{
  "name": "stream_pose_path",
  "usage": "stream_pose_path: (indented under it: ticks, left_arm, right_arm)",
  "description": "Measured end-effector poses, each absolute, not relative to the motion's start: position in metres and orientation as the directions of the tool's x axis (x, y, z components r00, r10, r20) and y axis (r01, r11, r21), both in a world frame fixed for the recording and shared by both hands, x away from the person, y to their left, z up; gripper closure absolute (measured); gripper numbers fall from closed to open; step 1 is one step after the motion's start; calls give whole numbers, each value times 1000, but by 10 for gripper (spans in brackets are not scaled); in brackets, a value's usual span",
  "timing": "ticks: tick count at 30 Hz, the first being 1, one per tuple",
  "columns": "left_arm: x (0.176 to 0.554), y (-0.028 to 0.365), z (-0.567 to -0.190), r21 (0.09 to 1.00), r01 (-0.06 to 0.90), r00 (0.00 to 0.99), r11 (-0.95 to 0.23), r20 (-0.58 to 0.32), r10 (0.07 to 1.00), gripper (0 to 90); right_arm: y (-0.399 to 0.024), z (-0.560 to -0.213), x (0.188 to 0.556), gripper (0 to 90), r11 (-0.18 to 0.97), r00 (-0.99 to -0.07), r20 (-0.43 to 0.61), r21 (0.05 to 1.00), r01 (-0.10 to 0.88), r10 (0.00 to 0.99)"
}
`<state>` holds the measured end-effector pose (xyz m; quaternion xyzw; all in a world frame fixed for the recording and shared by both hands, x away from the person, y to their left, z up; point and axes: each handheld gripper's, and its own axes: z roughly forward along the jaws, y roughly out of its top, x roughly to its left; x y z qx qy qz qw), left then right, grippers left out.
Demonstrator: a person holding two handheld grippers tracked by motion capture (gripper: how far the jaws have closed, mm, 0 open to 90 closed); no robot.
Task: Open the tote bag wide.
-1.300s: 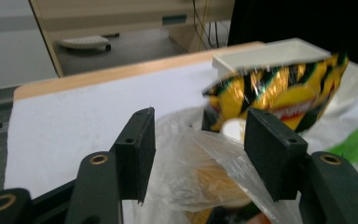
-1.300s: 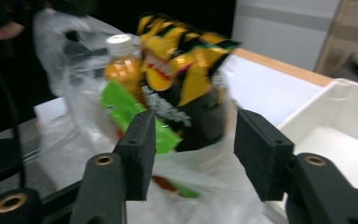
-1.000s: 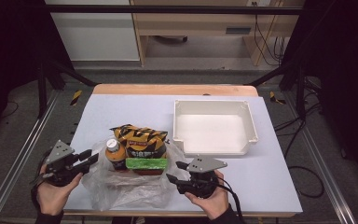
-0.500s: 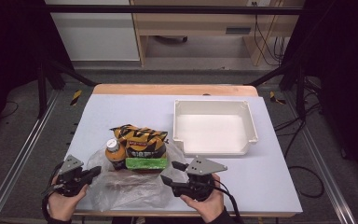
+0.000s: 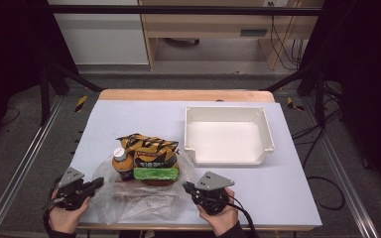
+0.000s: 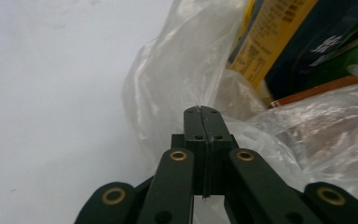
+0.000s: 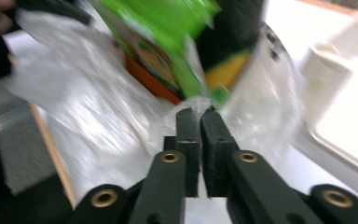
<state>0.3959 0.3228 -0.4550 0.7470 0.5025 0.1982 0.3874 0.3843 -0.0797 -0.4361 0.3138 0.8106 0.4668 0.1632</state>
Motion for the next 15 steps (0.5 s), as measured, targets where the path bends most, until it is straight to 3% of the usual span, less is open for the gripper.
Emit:
stream_pose_path:
  ticks: [7,9,15]
  left_arm:
    - [399,321,-462,763,606,403,-227,-49,914,900]
    - [401,321,-468,739,621,385,-262,3,923,900]
    - [407,322,-476,723,641,383,-257,-12,923,900]
  right_arm:
    - [-98,-466,400,898,368,-703,64,816,445,708]
    - [-99,-471,404,898,365,-692,71,809,462,718]
    - [-97,-484,413,879,363,-685,92,793,489,723]
